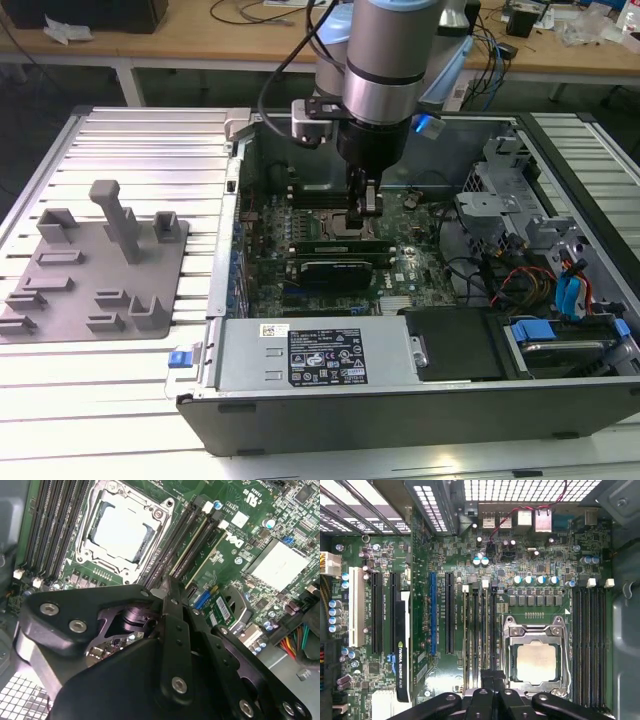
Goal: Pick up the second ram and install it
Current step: 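Insert the second ram into the second slot, then press down the second ram until it locks into place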
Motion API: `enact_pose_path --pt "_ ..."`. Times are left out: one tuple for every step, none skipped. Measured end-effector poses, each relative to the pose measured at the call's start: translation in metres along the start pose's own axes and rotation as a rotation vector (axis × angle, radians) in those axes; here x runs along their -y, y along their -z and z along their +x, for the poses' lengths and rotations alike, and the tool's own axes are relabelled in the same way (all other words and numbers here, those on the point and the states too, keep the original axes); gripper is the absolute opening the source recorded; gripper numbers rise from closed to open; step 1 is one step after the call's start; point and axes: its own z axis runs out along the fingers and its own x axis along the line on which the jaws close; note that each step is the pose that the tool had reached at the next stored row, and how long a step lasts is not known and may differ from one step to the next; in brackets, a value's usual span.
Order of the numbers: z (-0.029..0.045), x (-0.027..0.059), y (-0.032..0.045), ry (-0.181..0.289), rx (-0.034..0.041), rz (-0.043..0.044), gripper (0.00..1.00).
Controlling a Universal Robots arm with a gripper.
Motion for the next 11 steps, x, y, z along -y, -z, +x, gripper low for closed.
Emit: enact_pose_path --pt "0.0 -0.0003 0.0 0.0 0.0 0.0001 0.08" --pt "0.0 -0.0003 0.0 0.0 0.0 0.0001 0.08" --pt "0.0 -0.0004 0.0 0.001 0.0 0.0001 0.08" --pt "0.0 -0.0004 -0.0001 0.002 0.0 0.0001 0.08" --pt "0.0 -0.0004 -0.0001 0.002 0.0 0.0001 0.08" --pt "0.0 -0.0003 -0.0001 0.002 0.0 0.0001 0.08" --pt "0.0 -0.0003 -0.0001 0.002 0.0 0.0001 0.08" --pt "0.0 -0.0003 -0.0001 0.002 0.0 0.0001 0.08" --pt "0.0 -0.0003 -0.0001 0.002 0.0 0.0001 0.08" --pt "0.0 -0.0004 -0.0001 0.002 0.0 0.0001 0.08" --pt "0.0 -0.0003 -0.0001 0.002 0.0 0.0001 0.08"
